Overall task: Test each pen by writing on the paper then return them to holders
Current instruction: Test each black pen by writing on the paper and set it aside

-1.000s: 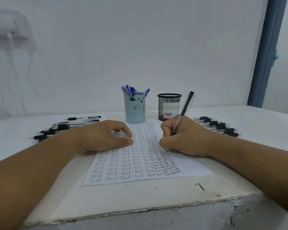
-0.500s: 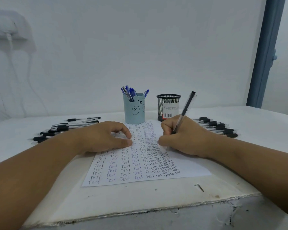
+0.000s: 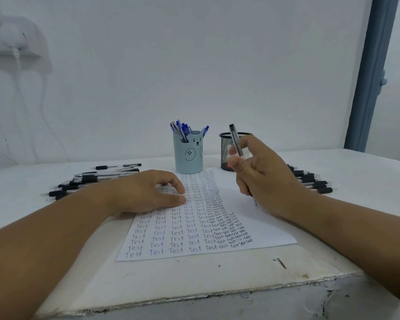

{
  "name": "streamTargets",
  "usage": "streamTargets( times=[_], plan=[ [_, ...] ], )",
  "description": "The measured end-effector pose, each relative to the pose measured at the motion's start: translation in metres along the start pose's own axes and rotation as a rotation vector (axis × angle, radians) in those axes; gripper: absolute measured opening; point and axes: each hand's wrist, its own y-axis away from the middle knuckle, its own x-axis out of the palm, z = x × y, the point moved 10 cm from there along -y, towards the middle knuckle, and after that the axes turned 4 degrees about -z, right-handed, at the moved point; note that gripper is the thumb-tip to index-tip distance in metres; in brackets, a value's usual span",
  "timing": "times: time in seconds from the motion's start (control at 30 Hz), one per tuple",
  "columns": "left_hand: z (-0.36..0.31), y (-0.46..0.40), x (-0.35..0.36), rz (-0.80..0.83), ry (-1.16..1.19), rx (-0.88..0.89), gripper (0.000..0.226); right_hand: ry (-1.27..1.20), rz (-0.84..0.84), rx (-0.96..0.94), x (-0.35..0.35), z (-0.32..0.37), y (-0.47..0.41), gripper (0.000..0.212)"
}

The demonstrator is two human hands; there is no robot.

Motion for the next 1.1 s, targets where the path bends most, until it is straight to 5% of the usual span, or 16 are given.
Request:
streamTargets(
  times=[0.23, 0.43, 1.1],
  plan=[
    [0.0, 0.0, 0.0, 0.0, -0.002, 0.013, 0.026, 0.429, 0.03, -0.183, 0.007, 0.014, -0.002, 0.017],
    [0.0, 0.001, 0.0, 0.006, -0.008, 0.013, 0.049, 0.414, 0.023, -0.215, 0.009, 0.02, 0.002, 0.007],
    [0.0, 0.0, 0.0, -0.006, -0.011, 0.001, 0.025, 0.5, 0.118, -0.147, 0.013, 0.002, -0.006, 0.017]
  ],
)
